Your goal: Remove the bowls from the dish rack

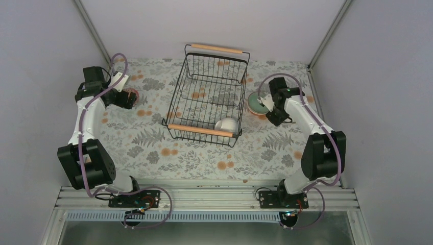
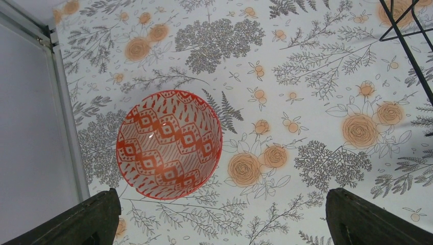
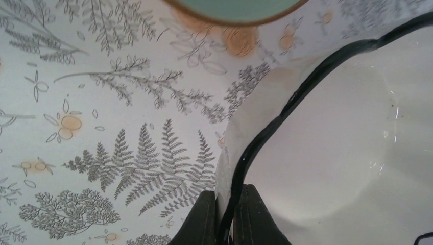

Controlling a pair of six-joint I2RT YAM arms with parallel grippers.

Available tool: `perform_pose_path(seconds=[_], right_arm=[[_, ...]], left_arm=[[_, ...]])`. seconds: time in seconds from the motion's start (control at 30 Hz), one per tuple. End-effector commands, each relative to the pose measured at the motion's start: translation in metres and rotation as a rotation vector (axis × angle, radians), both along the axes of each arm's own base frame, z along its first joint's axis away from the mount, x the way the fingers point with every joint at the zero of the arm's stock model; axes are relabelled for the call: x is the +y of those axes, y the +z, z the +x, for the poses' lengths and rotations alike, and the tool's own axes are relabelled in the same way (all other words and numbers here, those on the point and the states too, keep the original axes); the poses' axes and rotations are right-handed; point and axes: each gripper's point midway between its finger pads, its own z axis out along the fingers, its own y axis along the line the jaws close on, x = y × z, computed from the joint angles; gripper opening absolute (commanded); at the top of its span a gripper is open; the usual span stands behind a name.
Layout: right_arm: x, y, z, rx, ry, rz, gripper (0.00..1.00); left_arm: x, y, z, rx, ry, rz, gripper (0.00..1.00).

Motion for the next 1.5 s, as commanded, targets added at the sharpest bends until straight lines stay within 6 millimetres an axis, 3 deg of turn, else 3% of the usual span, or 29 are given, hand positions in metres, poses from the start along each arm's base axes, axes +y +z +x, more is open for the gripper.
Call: perform_pose_path(seconds=[0.0,0.13,0.3,0.6,0.97,1.07,1.23,1.47], right_arm=[[-0.007,0.006,-0.003,-0.054,-0.041,0.007,0.04],[-0.014,-0.013,-0.015,-0.009,-0.054,-0.008,0.04],[-0.019,-0.023,-0.017,0.005,-0.069,-0.002,0.04],[-0.027,-0.028,0.001,-0.022,-0.099,0.03,0.04],[-0.034,-0.054,0.014,0.005,-0.129,0.061,0.04],[-0.034,-0.062,0.014,0.025,-0.132,0.076,0.07],[-0.032,-0.068,0.013,0.045,-0.134,0.091,0.22],[-0.029,-0.059,0.018,0.027,-0.144,0.109,0.41]], left_arm=[[0.004,0.002,0.006,-0.014,-0.003,0.008,1.0],[0.006,0.002,0.008,-0.017,0.006,0.009,1.0],[0.004,0.01,0.009,-0.026,0.011,-0.007,1.0],[0.004,0.023,0.008,-0.057,0.055,-0.033,1.0],[0.009,0.018,0.0,-0.054,0.091,-0.008,1.0],[0.015,0.011,-0.001,-0.037,0.1,0.025,1.0],[0.021,-0.002,-0.002,-0.008,0.103,0.064,1.0],[0.024,-0.011,-0.003,0.02,0.094,0.093,1.0]])
